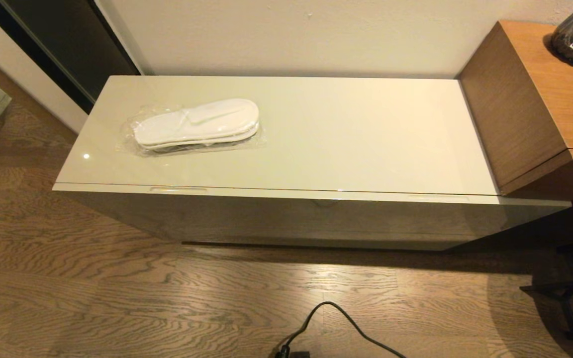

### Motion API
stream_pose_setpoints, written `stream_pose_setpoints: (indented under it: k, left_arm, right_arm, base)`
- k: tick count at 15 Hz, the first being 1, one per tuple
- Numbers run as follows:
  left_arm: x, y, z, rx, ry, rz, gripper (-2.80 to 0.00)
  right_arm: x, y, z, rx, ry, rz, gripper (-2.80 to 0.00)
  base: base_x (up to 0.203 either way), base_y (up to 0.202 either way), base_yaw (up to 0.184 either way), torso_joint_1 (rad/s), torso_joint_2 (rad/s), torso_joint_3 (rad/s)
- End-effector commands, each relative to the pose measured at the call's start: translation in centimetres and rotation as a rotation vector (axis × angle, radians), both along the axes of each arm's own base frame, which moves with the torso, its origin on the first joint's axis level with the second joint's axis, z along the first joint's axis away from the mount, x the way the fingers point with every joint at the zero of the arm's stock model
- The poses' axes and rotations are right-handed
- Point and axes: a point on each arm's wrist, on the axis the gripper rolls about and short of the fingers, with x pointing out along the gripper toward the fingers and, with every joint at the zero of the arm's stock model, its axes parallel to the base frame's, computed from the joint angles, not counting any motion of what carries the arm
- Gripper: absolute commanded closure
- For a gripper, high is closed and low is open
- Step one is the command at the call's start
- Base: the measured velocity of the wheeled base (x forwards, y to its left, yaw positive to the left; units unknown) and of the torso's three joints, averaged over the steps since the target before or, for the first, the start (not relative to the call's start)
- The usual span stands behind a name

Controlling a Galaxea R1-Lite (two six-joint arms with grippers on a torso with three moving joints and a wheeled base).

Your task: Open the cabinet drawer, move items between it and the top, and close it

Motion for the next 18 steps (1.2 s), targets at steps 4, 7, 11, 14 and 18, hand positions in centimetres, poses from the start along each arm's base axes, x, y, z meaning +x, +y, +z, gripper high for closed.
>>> stream_pose_setpoints:
  k: [4,7,11,14,18]
  left_arm:
    - [-1.1,-1.4,-5.0,0.059,-0.033,0.091,0.0]
    - [-0.9,-1.4,-5.0,0.04,-0.036,0.096,0.0]
    - [-0.9,-1.4,-5.0,0.04,-0.036,0.096,0.0]
    - [-0.9,-1.4,-5.0,0.04,-0.036,0.096,0.0]
    - [-1.9,-2.1,-5.4,0.017,-0.002,0.08,0.0]
  right_arm:
    - [0.0,0.0,0.0,0.0,-0.001,0.001,0.0]
    - [0.0,0.0,0.0,0.0,-0.001,0.001,0.0]
    - [0.0,0.0,0.0,0.0,-0.001,0.001,0.0]
    - [0.0,0.0,0.0,0.0,-0.001,0.001,0.0]
    - [0.0,0.0,0.0,0.0,-0.001,0.002,0.0]
  base:
    - [0.0,0.0,0.0,0.0,0.0,0.0]
    - [0.0,0.0,0.0,0.0,0.0,0.0]
    - [0.0,0.0,0.0,0.0,0.0,0.0]
    - [0.0,0.0,0.0,0.0,0.0,0.0]
    - [0.0,0.0,0.0,0.0,0.0,0.0]
